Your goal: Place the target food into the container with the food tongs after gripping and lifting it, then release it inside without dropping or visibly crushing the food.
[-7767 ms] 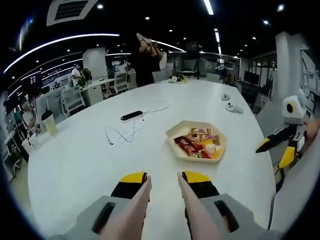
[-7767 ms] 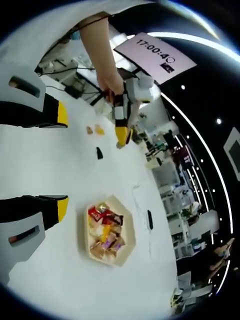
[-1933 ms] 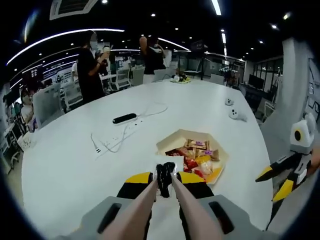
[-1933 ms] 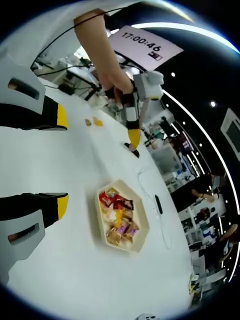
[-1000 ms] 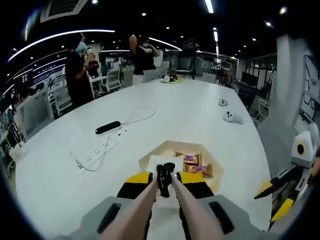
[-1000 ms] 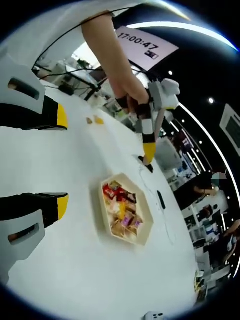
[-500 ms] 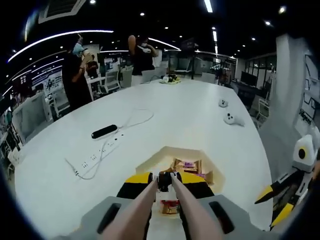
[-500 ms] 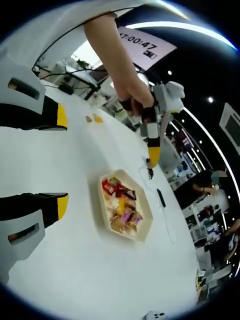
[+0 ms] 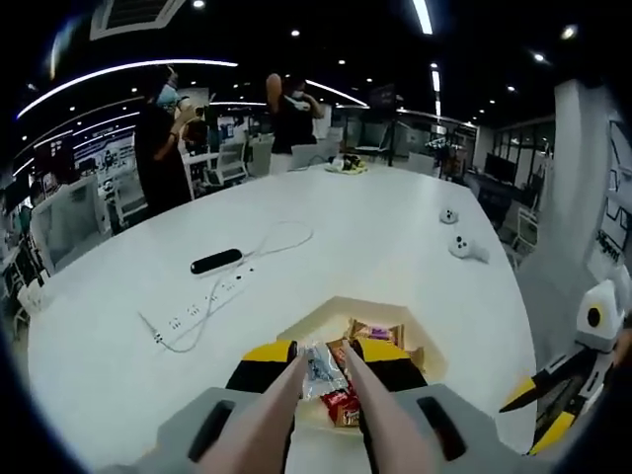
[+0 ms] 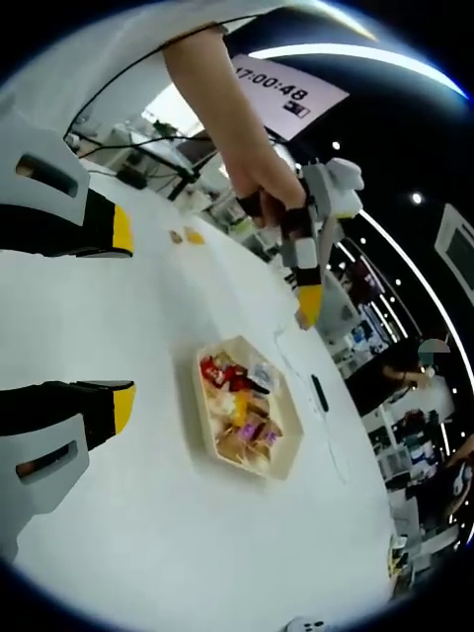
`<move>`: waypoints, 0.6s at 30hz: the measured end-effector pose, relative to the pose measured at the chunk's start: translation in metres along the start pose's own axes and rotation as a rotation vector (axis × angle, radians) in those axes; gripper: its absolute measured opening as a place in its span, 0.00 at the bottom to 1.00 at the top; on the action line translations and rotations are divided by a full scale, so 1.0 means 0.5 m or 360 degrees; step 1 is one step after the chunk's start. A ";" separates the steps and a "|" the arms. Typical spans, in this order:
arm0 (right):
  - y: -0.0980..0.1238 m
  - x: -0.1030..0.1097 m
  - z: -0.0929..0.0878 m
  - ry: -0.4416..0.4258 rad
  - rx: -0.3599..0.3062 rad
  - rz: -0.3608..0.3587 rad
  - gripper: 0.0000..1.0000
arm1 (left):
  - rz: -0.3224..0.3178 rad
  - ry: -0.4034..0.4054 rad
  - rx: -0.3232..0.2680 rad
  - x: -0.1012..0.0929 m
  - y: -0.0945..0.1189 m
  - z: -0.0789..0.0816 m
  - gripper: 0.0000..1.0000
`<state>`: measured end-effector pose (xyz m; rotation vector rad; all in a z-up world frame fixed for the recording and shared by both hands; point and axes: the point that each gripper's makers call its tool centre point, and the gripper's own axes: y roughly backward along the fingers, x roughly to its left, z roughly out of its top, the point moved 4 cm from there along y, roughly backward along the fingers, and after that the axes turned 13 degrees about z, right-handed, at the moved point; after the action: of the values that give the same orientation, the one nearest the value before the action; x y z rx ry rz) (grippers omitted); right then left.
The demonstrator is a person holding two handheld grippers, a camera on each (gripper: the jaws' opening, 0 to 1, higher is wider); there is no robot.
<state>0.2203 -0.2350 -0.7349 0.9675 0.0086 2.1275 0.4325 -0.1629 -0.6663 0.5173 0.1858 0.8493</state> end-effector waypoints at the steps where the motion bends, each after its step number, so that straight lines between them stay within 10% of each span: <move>1: -0.001 0.001 0.000 0.0001 -0.0001 0.0002 0.50 | 0.0003 0.0019 0.0006 0.003 0.002 -0.001 0.22; 18: -0.018 0.031 -0.004 0.0031 0.0011 0.0017 0.50 | 0.0008 0.0019 -0.0019 0.029 0.064 -0.023 0.24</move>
<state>0.2184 -0.2182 -0.7293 0.9530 0.0201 2.1480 0.4165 -0.1304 -0.6593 0.5016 0.1904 0.8584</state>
